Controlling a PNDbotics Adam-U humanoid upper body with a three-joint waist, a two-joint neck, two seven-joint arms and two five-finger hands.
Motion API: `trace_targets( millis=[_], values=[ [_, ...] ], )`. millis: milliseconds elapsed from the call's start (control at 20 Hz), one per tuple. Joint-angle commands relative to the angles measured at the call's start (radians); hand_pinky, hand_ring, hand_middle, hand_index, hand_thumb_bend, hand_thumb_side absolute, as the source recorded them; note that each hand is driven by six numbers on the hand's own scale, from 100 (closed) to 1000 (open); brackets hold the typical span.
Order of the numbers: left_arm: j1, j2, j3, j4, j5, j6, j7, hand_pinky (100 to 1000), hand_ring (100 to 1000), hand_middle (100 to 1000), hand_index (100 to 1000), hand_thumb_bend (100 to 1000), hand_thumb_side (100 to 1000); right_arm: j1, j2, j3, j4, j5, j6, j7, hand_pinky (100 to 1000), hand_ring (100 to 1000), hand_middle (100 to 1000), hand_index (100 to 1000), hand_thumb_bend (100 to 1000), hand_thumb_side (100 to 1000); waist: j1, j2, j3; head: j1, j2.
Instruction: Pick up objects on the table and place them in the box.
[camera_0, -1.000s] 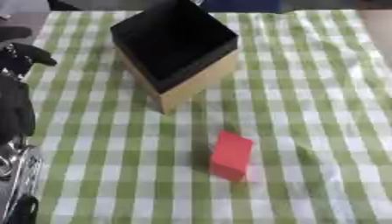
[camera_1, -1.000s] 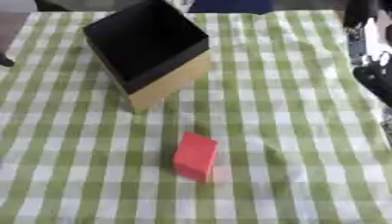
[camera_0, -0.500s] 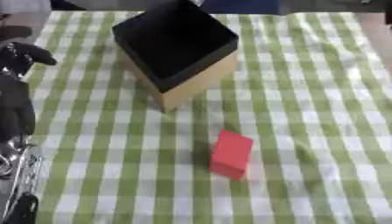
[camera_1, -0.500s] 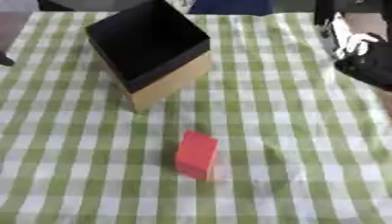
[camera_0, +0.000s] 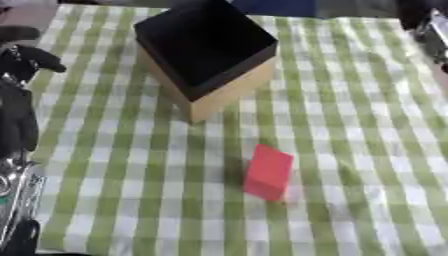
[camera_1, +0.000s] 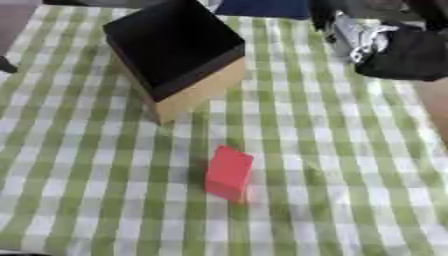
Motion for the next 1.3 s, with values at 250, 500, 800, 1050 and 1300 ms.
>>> trace_targets(
  millis=[250, 500, 800, 1050, 1300],
  values=[
    [-0.009, 0.013, -0.005, -0.019, 0.01, 0.001, -0.013, 484, 503, 614, 677, 100, 719, -0.095, -0.078, 0.161, -0.015, -0.044, 0.029, 0.107, 863, 910, 811, 881, 100, 776, 0.008, -0.016, 0.005, -0.015, 0.005],
    [-0.004, 0.011, -0.002, -0.019, 0.009, 0.002, -0.013, 484, 503, 614, 677, 100, 720, -0.156, -0.031, 0.283, -0.015, -0.067, 0.095, 0.181, 866, 915, 813, 885, 100, 764, 0.011, -0.016, -0.005, -0.006, 0.008],
    [0.002, 0.007, 0.0, -0.019, 0.007, 0.006, -0.014, 484, 503, 615, 677, 100, 722, -0.19, 0.015, 0.367, -0.015, -0.072, 0.132, 0.279, 877, 929, 833, 910, 100, 725, 0.014, -0.018, -0.016, 0.004, 0.013],
    [0.003, 0.004, -0.002, -0.019, 0.01, 0.008, -0.016, 484, 503, 615, 677, 100, 723, -0.198, 0.053, 0.38, -0.015, -0.094, 0.146, 0.36, 886, 953, 841, 953, 227, 548, 0.017, -0.019, -0.016, 0.004, 0.013],
    [0.004, 0.002, -0.002, -0.019, 0.013, 0.01, -0.019, 485, 503, 615, 676, 100, 724, -0.185, 0.07, 0.378, -0.015, -0.133, 0.213, 0.434, 894, 963, 845, 986, 300, 492, 0.018, -0.018, -0.015, 0.001, 0.015]
  ],
)
